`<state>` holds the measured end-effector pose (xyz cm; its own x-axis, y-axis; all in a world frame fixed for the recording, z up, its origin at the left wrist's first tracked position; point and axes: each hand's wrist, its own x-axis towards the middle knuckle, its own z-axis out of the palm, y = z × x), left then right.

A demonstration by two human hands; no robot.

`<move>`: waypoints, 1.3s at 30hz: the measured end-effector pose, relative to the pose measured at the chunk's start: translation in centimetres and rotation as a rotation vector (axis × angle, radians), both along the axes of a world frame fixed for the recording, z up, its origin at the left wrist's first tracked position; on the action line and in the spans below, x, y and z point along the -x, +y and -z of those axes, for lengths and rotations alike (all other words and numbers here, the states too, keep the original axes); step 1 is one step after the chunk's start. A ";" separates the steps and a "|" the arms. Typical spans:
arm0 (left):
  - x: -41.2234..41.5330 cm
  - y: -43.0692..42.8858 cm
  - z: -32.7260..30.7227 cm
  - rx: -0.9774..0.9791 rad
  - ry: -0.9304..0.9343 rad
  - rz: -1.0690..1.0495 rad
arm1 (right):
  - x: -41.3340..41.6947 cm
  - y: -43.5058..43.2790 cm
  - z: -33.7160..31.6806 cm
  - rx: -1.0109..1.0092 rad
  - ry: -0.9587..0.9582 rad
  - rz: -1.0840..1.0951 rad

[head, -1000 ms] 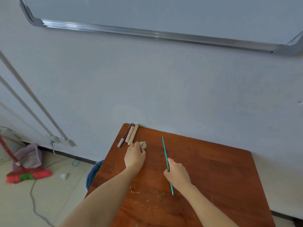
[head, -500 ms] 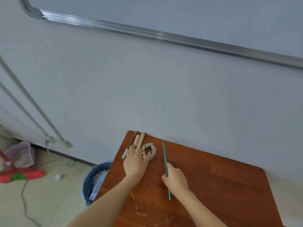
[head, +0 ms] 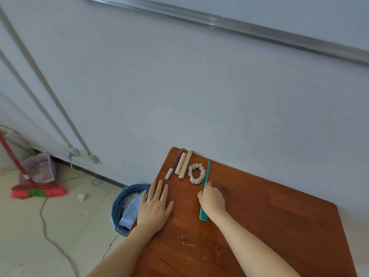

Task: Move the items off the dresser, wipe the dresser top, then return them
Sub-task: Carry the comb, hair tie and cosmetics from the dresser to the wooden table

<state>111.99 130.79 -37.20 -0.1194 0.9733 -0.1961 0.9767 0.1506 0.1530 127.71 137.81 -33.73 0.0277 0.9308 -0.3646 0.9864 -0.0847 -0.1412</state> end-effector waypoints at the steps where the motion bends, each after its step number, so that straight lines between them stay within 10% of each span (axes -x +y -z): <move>1: -0.1 0.1 0.1 -0.005 -0.035 0.026 | 0.0 -0.1 0.1 0.008 0.023 0.005; 17: -0.9 0.2 -1.5 -0.057 -0.158 0.014 | -7.9 -4.5 -4.1 -0.229 0.226 0.088; 30: -17.2 -2.0 -6.9 -0.214 -0.208 0.782 | -19.1 -21.9 -4.2 -0.280 -0.350 0.241; 39: -30.8 -13.0 -8.0 -0.286 -0.136 1.168 | -28.7 -39.5 -5.0 -0.277 -0.356 0.599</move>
